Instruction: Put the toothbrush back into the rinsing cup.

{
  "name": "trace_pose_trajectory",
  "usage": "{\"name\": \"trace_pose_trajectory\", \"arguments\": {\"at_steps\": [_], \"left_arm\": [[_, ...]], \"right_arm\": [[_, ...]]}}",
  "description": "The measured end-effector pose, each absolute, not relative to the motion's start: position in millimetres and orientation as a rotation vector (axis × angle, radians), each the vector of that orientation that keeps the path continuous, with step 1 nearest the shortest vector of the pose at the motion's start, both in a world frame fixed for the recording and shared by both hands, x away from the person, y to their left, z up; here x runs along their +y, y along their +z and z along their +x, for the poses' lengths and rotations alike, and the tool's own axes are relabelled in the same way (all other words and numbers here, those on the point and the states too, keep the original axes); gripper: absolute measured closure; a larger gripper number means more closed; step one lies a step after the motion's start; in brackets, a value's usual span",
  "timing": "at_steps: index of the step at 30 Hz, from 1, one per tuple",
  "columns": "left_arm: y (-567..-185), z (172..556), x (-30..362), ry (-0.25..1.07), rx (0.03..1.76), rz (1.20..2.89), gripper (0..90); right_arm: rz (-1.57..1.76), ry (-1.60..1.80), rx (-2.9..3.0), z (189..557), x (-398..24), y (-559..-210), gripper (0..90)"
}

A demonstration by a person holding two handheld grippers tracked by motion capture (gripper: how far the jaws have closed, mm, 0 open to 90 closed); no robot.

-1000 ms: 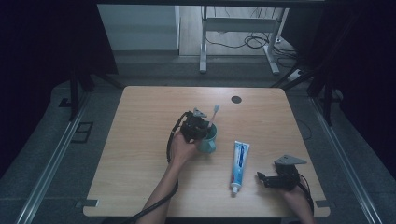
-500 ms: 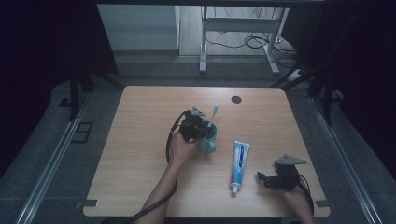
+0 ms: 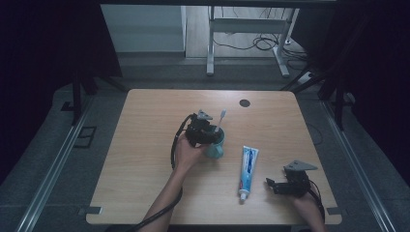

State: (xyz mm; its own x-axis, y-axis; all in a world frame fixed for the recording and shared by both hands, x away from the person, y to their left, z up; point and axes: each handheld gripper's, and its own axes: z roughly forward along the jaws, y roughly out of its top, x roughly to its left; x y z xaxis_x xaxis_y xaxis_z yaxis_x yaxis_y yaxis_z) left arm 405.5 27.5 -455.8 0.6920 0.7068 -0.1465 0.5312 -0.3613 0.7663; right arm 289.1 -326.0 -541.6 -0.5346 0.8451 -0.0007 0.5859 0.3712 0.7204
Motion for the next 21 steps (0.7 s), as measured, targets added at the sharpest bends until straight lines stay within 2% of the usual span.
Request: {"name": "trace_pose_trajectory", "arguments": {"at_steps": [15,21], "left_arm": [[-453,395,35,0.241,0.924,2.060,35.2],[-450,392,42,0.238,0.949,2.069,34.2]], "right_arm": [[1.248,0.963,2.267,289,-326,-542,9.3],[1.247,0.964,2.267,289,-326,-542,9.3]]}}
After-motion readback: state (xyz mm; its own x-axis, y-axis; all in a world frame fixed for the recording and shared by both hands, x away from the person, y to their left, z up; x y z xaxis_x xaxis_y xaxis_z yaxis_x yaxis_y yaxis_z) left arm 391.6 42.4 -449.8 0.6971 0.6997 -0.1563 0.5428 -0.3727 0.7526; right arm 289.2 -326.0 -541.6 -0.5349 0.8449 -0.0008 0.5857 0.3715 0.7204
